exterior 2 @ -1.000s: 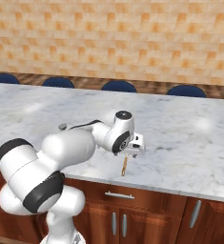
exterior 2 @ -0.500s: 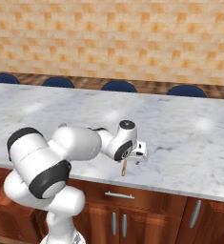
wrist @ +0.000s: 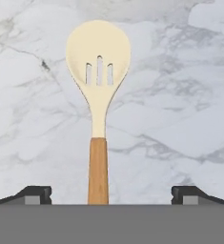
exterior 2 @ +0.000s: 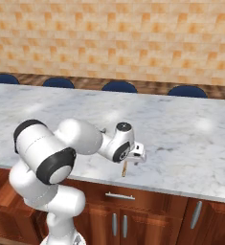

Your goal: Organize the utensils by type. Pick up the wooden spoons from the counter and place them in the open cabinet. Then pick up the metallic utensils from the counter and place them in the open drawer.

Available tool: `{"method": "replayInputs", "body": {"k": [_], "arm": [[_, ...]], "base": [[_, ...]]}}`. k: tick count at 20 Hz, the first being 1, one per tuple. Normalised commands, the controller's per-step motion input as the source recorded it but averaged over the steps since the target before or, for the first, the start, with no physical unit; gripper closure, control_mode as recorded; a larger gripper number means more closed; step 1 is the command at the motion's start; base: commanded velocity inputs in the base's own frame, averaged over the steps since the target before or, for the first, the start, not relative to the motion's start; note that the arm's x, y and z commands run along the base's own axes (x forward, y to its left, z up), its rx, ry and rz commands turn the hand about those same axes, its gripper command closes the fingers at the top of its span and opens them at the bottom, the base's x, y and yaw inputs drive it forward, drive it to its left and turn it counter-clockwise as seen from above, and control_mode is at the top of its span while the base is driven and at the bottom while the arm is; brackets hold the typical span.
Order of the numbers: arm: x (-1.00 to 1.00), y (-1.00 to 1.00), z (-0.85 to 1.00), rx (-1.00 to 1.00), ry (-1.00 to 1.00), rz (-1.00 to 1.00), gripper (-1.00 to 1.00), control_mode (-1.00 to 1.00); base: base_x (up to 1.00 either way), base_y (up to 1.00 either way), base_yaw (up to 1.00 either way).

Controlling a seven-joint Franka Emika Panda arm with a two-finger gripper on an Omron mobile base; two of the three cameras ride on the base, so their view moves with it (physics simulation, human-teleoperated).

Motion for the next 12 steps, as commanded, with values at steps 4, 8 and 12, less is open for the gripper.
{"method": "replayInputs", "body": {"k": [4,8,12], "arm": [[0.34,0.03,-0.17,0.0,0.0,-0.01,-1.0,-1.0],[0.34,0.0,-0.3,0.0,0.0,0.0,-1.0,-1.0],[0.22,0.0,-0.38,0.0,0.03,0.0,-1.0,-1.0]], "base": [[0.0,0.0,0.0],[0.0,0.0,0.0],[0.0,0.0,0.0]]}}
